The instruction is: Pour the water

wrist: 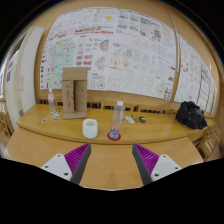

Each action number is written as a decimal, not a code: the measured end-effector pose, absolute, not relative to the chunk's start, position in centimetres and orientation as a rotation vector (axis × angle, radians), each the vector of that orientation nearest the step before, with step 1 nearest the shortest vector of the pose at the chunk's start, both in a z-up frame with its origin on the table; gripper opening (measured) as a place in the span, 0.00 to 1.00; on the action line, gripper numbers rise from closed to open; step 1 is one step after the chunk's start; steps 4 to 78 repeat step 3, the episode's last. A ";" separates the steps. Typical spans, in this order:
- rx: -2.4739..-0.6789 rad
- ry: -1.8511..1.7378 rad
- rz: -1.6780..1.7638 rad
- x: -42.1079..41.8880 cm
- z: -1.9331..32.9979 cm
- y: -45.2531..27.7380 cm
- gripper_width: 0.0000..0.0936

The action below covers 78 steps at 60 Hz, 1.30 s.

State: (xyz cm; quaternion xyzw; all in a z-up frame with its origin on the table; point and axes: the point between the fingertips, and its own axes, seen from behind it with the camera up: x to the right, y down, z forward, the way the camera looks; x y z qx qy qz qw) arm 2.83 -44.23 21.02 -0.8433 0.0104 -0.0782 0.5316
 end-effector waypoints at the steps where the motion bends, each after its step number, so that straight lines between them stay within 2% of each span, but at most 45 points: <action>1: -2.008 0.026 -0.187 2.9 21.1 -44.2 0.90; 78: -2.002 0.028 -0.186 2.9 21.3 -44.2 0.91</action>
